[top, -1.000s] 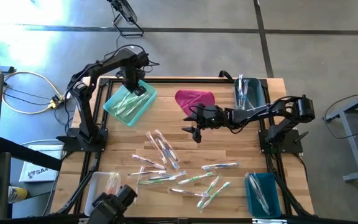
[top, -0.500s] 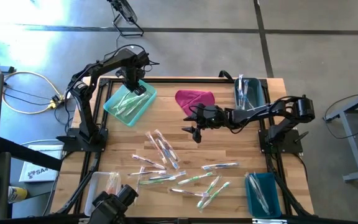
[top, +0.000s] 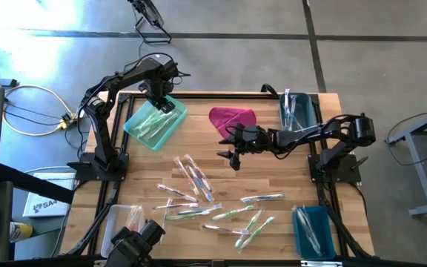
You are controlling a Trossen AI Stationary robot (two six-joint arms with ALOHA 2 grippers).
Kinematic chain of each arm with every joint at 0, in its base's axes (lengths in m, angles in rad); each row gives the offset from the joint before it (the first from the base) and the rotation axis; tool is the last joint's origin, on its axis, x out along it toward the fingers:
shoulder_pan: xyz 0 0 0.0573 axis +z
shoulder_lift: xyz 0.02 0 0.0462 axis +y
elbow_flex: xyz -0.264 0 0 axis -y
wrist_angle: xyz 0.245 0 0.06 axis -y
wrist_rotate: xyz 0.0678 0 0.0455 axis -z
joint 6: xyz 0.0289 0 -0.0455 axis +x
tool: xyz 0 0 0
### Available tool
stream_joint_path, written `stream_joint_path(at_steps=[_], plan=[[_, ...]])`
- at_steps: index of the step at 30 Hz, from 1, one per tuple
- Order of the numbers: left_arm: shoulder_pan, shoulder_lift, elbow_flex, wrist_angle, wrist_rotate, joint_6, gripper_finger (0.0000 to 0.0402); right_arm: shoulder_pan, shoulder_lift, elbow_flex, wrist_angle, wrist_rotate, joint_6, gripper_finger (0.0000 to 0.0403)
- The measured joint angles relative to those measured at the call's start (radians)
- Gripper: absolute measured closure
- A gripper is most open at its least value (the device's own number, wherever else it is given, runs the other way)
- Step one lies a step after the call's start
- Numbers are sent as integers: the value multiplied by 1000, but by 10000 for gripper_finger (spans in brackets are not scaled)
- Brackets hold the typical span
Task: Pick & Place Toothbrushes
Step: Put the green toothbrush to the green bin, then put the purple toothbrush to the dark blue bin bin
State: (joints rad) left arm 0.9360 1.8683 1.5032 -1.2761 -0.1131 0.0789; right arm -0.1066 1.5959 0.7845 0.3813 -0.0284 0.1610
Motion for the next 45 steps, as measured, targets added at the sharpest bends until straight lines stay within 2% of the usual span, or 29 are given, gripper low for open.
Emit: stream_joint_path(at_steps=[14, 20, 28, 32, 37, 40, 45], plan=[[-1, 0, 0, -8, 0, 72, 265, 0, 0, 0, 0, 0, 0, 173], [-17, -18, 0, -85, 3, 90, 265, 0, 0, 0, 0, 0, 4, 173], [-82, -169, -2, -54, 16, 102, 265, 0, 0, 0, 0, 0, 4, 173], [-121, -291, -14, 18, 69, 110, 265, 0, 0, 0, 0, 0, 4, 173], [-195, -493, -164, 189, 173, 127, 265, 0, 0, 0, -1, 0, 4, 173], [-251, -637, -316, 304, 214, 123, 265, 0, 0, 0, -3, 0, 4, 173], [-363, -887, -607, 536, 240, 33, 265, 0, 0, 0, -3, 0, 4, 173]])
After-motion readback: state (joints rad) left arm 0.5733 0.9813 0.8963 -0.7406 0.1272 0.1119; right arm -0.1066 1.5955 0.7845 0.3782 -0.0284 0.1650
